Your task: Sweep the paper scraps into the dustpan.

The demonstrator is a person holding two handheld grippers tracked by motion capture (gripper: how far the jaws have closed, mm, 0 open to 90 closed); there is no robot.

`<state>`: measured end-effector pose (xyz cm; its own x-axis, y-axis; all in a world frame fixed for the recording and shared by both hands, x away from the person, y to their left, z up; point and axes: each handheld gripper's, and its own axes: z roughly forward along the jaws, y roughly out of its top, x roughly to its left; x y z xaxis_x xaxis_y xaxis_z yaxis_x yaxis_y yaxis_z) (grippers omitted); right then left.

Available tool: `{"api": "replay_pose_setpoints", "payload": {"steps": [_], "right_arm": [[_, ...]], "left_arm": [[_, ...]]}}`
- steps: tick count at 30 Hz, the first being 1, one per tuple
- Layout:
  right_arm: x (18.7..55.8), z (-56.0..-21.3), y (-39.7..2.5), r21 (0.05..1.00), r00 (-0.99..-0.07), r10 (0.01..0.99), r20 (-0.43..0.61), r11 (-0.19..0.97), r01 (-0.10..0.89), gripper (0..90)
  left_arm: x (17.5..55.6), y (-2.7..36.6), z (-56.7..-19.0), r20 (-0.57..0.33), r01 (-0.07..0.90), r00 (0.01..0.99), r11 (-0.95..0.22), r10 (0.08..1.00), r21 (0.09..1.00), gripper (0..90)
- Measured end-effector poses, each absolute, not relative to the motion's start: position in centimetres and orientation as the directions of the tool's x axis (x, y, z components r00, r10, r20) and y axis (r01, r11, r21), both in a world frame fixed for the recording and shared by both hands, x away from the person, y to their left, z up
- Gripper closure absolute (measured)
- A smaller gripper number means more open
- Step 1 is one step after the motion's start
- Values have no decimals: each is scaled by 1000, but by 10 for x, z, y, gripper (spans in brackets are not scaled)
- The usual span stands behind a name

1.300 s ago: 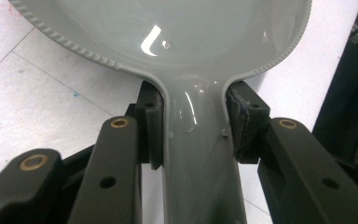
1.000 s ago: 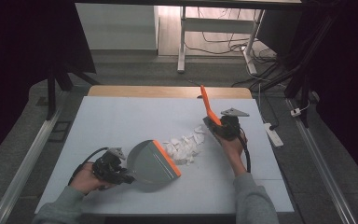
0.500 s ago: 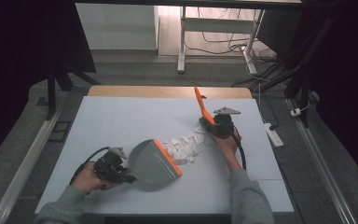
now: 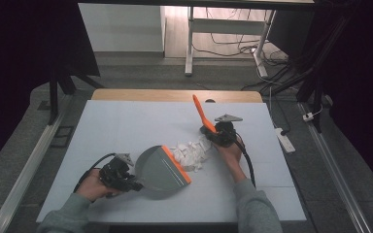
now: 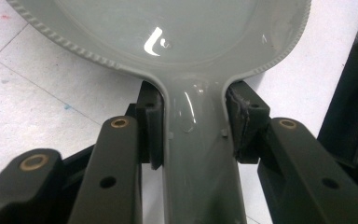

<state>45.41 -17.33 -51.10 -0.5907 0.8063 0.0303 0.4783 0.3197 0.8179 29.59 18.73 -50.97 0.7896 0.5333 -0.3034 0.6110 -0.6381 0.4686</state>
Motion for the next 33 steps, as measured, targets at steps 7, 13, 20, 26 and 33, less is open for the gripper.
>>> {"api": "replay_pose_setpoints", "payload": {"steps": [7,13,20,26,33], "right_arm": [[444,-511,-160,813,-626,778,48,334,477,704],[433,-512,-149,813,-651,756,64,339,473,704],[420,-510,-133,808,-679,732,49,370,458,705],[418,-511,-131,808,-683,729,54,370,459,705],[413,-512,-125,807,-691,721,52,377,454,704]], "left_arm": [[296,187,-510,-304,610,790,-640,532,467,614],[296,187,-510,-302,607,793,-644,529,466,614],[296,187,-510,-303,610,790,-639,533,468,614],[296,187,-509,-301,609,792,-642,532,467,614],[296,187,-509,-300,609,791,-641,533,467,614]]}}
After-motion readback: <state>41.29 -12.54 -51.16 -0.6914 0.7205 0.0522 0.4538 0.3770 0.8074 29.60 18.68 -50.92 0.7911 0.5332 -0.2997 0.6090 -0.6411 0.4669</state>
